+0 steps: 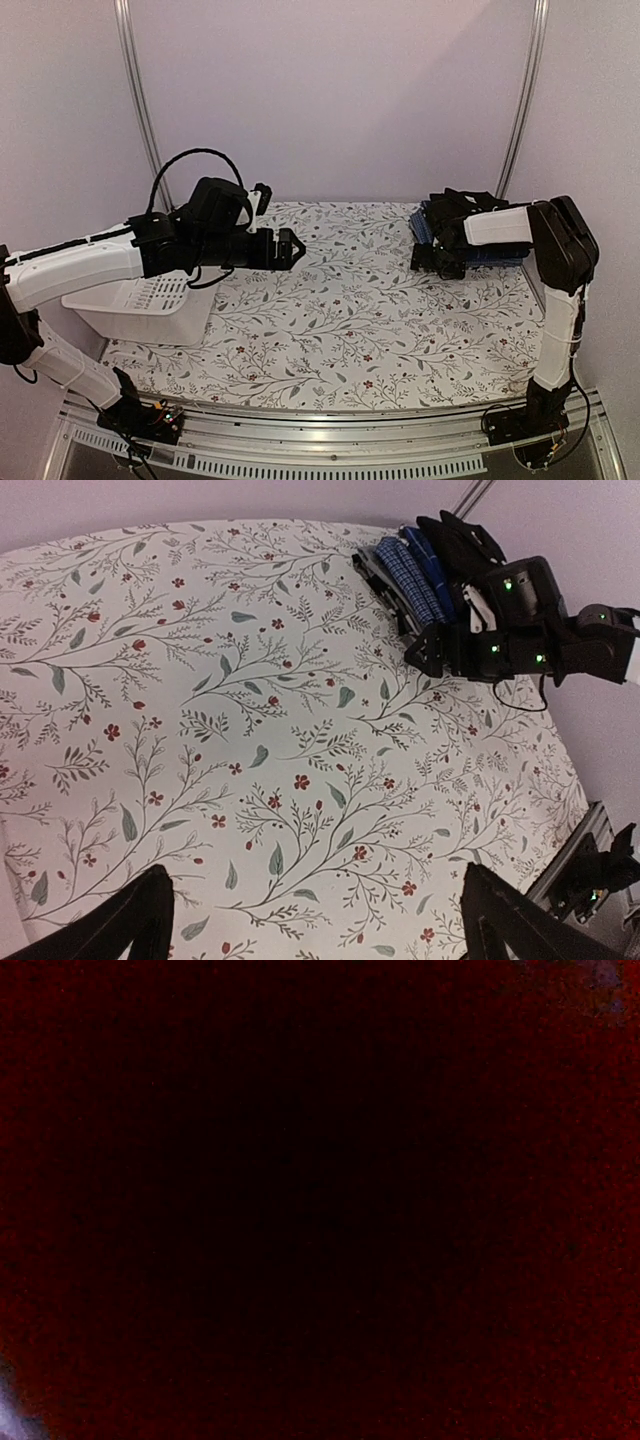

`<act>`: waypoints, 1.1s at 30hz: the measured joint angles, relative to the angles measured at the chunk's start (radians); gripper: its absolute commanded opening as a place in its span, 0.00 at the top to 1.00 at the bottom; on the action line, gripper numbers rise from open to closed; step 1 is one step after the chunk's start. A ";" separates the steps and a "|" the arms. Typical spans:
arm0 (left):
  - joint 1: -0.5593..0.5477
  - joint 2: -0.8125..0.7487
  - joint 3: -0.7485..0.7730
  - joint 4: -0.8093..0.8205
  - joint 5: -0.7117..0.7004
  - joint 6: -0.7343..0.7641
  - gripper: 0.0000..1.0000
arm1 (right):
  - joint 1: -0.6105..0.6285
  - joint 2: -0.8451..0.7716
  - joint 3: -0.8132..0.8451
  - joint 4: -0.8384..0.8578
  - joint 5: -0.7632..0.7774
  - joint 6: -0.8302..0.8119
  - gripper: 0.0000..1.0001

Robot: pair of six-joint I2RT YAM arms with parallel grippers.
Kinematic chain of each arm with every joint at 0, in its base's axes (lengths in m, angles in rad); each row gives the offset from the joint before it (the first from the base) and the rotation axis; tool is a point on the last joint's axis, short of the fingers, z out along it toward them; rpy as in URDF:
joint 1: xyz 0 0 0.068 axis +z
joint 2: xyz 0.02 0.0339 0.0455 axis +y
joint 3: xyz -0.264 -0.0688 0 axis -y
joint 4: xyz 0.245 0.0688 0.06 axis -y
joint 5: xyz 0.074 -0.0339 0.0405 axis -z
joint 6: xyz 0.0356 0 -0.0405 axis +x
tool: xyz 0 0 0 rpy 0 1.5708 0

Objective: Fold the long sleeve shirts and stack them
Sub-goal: Move the square-folded shirt to the corner of the board.

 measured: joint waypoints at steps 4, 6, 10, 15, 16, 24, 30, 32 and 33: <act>0.000 0.000 0.000 0.000 0.012 -0.002 0.00 | -0.025 0.024 0.037 -0.012 -0.008 -0.031 0.01; 0.000 0.000 0.000 0.000 0.016 -0.003 0.00 | -0.031 0.033 0.050 -0.015 -0.012 -0.044 0.01; 0.000 0.000 0.000 -0.001 0.019 -0.004 0.00 | -0.042 0.041 0.060 -0.015 -0.017 -0.063 0.01; 0.000 0.000 0.000 -0.002 0.019 -0.004 0.00 | -0.047 0.041 0.061 -0.016 -0.025 -0.075 0.01; 0.000 0.000 0.000 -0.002 0.019 -0.004 0.00 | -0.048 0.041 0.061 -0.016 -0.026 -0.077 0.01; 0.000 0.000 0.000 -0.004 0.016 -0.007 0.00 | -0.049 0.037 0.061 -0.023 -0.034 -0.084 0.01; 0.000 0.000 0.000 -0.009 0.012 -0.007 0.00 | -0.048 0.008 0.061 -0.046 -0.048 -0.083 0.01; 0.000 0.000 0.000 -0.009 0.010 -0.007 0.00 | -0.044 -0.019 0.061 -0.057 -0.049 -0.080 0.01; 0.000 0.000 0.000 -0.009 0.010 -0.007 0.00 | -0.041 -0.034 0.061 -0.063 -0.048 -0.080 0.01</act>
